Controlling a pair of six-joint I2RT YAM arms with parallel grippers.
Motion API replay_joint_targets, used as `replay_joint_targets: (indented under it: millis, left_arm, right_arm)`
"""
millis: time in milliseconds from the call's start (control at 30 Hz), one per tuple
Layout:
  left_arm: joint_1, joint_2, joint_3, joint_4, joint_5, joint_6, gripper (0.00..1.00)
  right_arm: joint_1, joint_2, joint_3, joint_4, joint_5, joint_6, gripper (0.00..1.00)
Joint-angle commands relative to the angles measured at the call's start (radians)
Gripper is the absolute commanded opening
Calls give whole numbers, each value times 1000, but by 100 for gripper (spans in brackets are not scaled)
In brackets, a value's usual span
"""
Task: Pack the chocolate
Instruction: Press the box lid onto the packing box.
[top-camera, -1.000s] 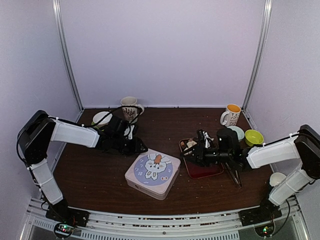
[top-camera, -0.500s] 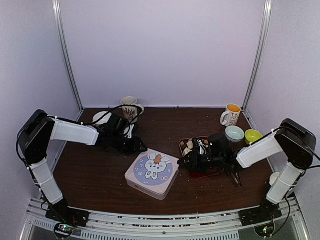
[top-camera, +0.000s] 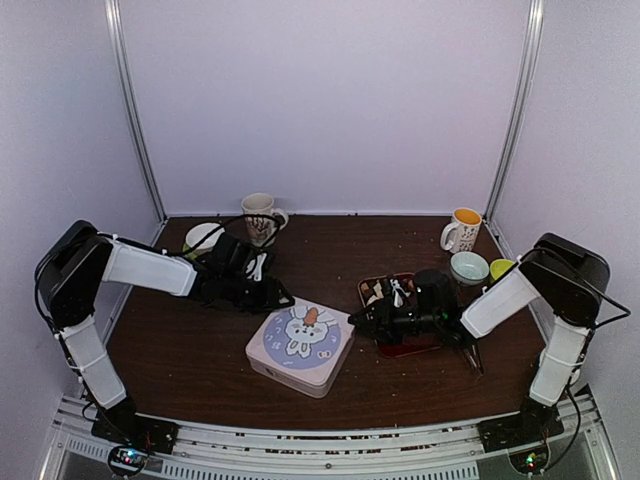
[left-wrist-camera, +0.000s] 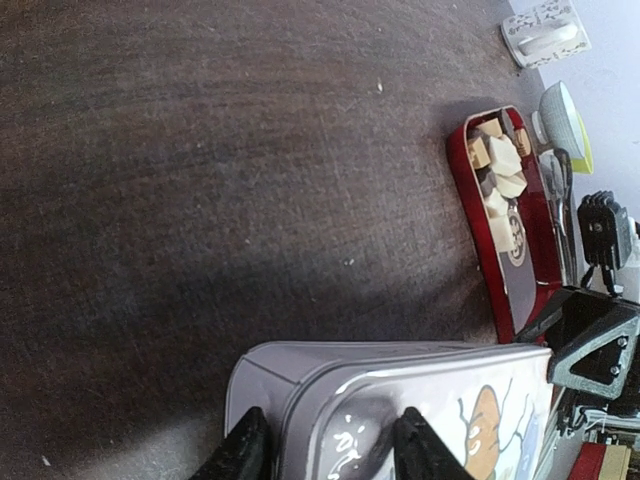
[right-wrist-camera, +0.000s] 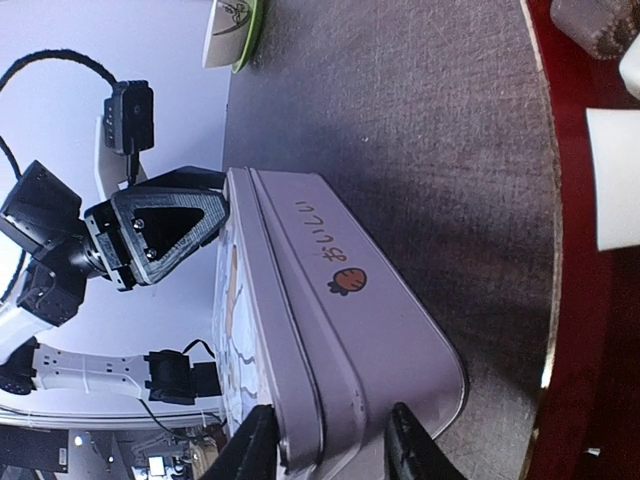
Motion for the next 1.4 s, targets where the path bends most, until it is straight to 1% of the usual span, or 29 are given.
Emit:
replay_joint_targets:
  millis: [0,200,400,567,700,800,867,933,967,1033,1100,1233,1367]
  left_arm:
    - [-4,17,-35,48,17,-17,43]
    - [-8,33,-34,60,27,-16,43]
    - [-13,54,-38,75,35,-24,43]
    - [-19,57,-49,91,39,-39,43]
    - [-25,54,-52,90,34,-44,43]
    - [-25,39,-59,90,31,-50,43]
    - [-26,13,-71,91,16,-56,45]
    - [-27,-44,-92,85,-18,-59,55]
    - [-26,-75,-107,85,-37,-59,60]
    - [-26,-142,-142,93,-70,-59,66]
    - [-25,-204,-178,96,-91,-56,70]
    - [-26,-308,-229,65,-118,-51,70]
    - [-25,-400,-281,2,-164,-52,65]
  right_arm:
    - [9,58,-20,104,-7,81,35]
    - [9,87,-37,102,0,80,28]
    - [10,104,-48,122,2,96,24]
    - [23,98,-61,80,15,74,24]
    - [26,108,-74,129,10,91,24]
    - [22,82,-58,125,9,77,27]
    - [20,37,-35,31,19,26,33]
    - [19,-13,-19,-48,36,-25,39]
    - [20,-36,-16,-65,41,-40,40]
    - [16,-66,-22,-56,38,-45,41]
    - [12,-92,-42,-25,37,-36,45]
    - [13,-156,-64,-61,45,-79,46]
    - [14,-253,-100,-161,83,-157,46]
